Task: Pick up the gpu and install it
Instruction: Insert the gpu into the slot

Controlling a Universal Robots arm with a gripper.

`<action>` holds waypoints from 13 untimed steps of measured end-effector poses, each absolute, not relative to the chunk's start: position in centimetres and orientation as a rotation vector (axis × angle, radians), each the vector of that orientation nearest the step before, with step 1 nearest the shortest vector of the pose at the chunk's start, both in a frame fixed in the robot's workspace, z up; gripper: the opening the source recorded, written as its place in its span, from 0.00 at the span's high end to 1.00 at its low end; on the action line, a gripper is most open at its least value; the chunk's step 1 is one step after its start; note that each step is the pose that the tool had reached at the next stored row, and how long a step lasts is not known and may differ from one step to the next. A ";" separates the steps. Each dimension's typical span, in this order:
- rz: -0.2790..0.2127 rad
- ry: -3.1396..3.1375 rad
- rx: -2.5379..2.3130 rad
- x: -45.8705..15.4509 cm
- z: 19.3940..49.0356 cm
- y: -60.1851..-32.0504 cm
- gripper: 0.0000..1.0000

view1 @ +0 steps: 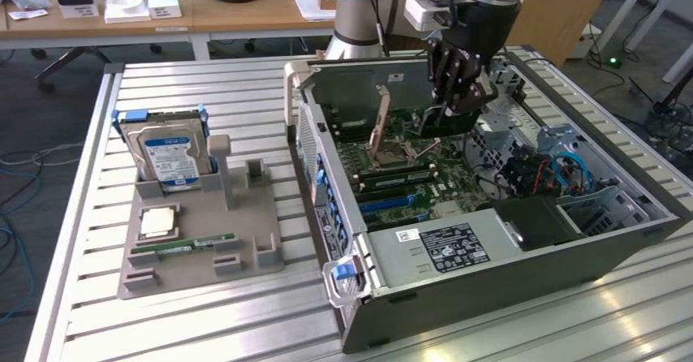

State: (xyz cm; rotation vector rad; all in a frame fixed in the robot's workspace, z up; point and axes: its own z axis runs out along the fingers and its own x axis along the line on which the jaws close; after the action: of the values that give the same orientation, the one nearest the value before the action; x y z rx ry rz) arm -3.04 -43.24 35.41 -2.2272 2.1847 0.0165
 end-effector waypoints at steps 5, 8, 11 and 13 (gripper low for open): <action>0.017 2.182 -2.230 -3.1 35.4 -43.3 0.74; 0.017 2.173 -2.239 -3.1 35.3 -43.5 0.74; 0.017 2.164 -2.247 -3.1 35.3 -43.5 0.74; 0.017 2.159 -2.252 -3.1 35.2 -43.5 0.74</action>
State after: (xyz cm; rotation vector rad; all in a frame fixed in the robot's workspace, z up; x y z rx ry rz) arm -3.06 -43.51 35.21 -2.2524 2.1587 0.0169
